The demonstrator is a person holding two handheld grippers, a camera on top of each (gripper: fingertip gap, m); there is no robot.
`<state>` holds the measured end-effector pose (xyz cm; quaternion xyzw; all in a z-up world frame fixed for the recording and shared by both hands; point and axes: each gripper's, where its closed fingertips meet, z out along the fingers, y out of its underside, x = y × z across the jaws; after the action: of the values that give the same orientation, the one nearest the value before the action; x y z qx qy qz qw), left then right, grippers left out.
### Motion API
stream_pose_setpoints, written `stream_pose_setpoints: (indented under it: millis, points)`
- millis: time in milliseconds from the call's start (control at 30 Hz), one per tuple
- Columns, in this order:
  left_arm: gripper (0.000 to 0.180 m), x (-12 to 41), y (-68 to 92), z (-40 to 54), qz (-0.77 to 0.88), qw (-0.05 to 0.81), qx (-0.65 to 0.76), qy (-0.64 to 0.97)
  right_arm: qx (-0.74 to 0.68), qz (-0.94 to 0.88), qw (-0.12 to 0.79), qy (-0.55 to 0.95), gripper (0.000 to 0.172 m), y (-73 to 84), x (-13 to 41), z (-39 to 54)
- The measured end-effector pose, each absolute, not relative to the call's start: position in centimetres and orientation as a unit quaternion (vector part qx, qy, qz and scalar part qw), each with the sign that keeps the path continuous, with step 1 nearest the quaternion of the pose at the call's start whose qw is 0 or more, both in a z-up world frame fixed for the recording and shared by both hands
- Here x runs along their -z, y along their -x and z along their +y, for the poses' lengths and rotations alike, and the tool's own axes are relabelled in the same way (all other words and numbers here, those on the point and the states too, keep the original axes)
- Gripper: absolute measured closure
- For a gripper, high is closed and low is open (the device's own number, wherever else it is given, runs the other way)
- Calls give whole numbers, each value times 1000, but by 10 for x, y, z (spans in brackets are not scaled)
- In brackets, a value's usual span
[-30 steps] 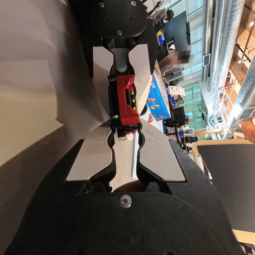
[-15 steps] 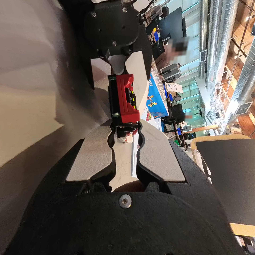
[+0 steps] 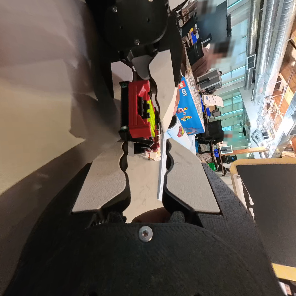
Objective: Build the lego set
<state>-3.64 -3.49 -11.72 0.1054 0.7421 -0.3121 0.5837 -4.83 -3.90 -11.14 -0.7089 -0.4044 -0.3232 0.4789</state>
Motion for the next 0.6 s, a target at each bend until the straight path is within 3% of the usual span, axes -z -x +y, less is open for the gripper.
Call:
stream_pose_setpoints:
  millis: [167, 600]
  points:
    - [148, 117, 41, -40, 738, 588, 307, -125, 329, -428, 472, 697, 139, 53, 115, -40]
    - [149, 120, 41, -39, 742, 588, 293, -132, 360, -454, 449, 680, 141, 52, 119, -38]
